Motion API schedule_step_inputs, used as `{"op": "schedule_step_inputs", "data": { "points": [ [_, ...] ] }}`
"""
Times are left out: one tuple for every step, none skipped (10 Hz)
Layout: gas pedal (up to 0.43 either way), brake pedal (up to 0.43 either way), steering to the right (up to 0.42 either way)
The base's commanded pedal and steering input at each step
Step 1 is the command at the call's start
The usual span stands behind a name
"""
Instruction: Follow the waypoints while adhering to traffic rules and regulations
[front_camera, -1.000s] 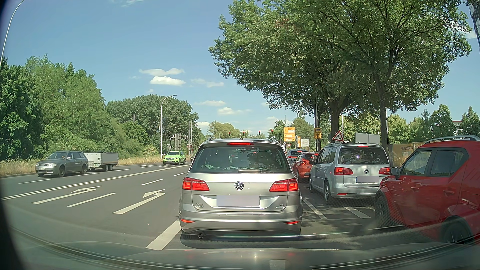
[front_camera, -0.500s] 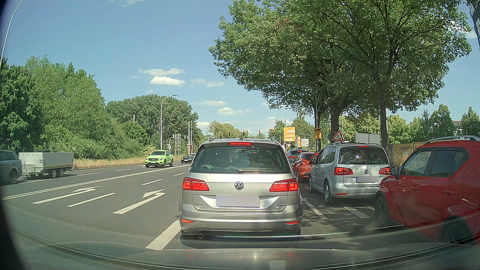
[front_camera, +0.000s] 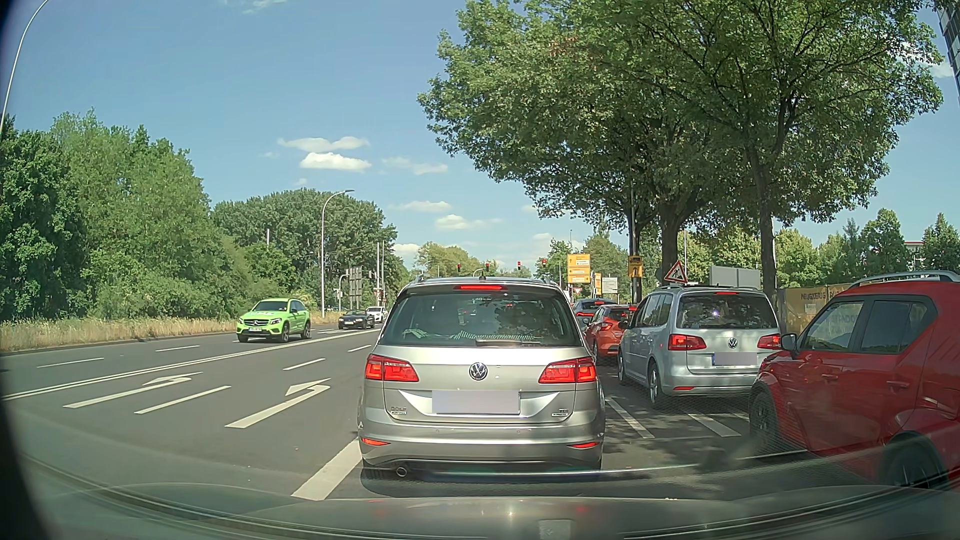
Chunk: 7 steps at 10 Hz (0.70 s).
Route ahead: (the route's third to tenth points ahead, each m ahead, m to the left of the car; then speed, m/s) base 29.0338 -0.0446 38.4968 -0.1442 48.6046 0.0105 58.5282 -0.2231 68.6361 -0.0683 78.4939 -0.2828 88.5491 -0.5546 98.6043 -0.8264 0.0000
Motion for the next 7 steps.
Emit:
{"op": "schedule_step_inputs", "data": {
  "points": [
    [0.000, 0.305, -0.001],
    [0.000, 0.311, -0.002],
    [0.000, 0.311, -0.002],
    [0.000, 0.311, -0.001],
    [0.000, 0.311, -0.002],
    [0.000, 0.311, -0.002],
    [0.000, 0.311, -0.001]
  ]
}}
